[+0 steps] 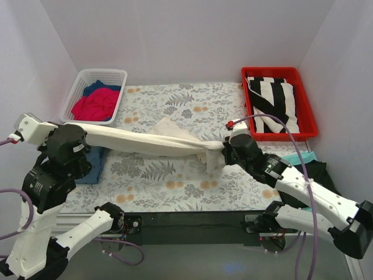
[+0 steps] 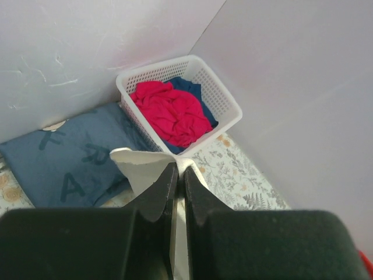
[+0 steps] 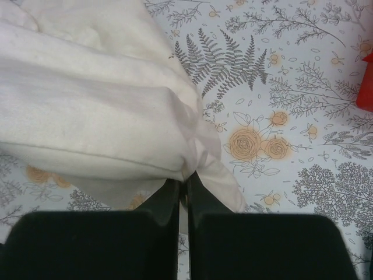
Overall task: Fold and stack the t-shirts
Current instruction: Flatten the tshirt out
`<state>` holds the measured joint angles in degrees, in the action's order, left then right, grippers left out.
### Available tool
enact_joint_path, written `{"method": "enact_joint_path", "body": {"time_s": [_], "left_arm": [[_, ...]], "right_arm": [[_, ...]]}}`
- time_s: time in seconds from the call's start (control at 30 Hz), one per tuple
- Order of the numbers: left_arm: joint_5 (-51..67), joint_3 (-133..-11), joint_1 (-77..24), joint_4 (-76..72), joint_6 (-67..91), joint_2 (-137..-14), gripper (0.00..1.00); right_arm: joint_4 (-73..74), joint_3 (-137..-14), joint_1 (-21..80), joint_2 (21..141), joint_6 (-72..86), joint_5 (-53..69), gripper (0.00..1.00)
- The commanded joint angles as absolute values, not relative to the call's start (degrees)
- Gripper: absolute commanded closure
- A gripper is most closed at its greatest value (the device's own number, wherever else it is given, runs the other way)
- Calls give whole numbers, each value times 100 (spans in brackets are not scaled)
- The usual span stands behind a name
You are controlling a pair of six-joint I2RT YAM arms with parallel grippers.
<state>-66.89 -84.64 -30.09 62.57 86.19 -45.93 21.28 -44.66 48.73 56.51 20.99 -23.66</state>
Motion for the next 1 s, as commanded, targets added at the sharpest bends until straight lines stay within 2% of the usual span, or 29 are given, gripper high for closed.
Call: {"method": "enact_joint_path", "body": {"time_s": [0.0, 0.2, 0.4, 0.5, 0.63, 0.83, 0.97], "left_arm": [[-7216, -8797, -2962, 6144, 8210, -4404, 100], [-7199, -9061, -2962, 5514, 7456, -4280, 100], [-6839, -8887, -2962, 4546, 6996, -4771, 100], [-6672, -8370, -2971, 4150, 7109, -5263, 100], [-6627, -7562, -2936, 3605, 7575, -5835, 100], [-6197, -6900, -2402, 2805, 7857, -6652, 100], [-5688, -6986, -1820, 2610, 8146, -7162, 100]], "right_arm": [[3005, -4859, 4895, 5125, 2180, -2295, 99], [3357, -5237, 5010, 4202, 2057, -1626, 99], [3182, -5765, 5010, 4341, 1654, -2248, 99], [2805, -5766, 5010, 4946, 1381, -2943, 99], [2234, -5810, 4678, 6254, 1187, -3208, 99], [1065, -5880, 3571, 7468, 888, -2164, 99], [809, -6370, 2980, 8321, 616, -1373, 99]]}}
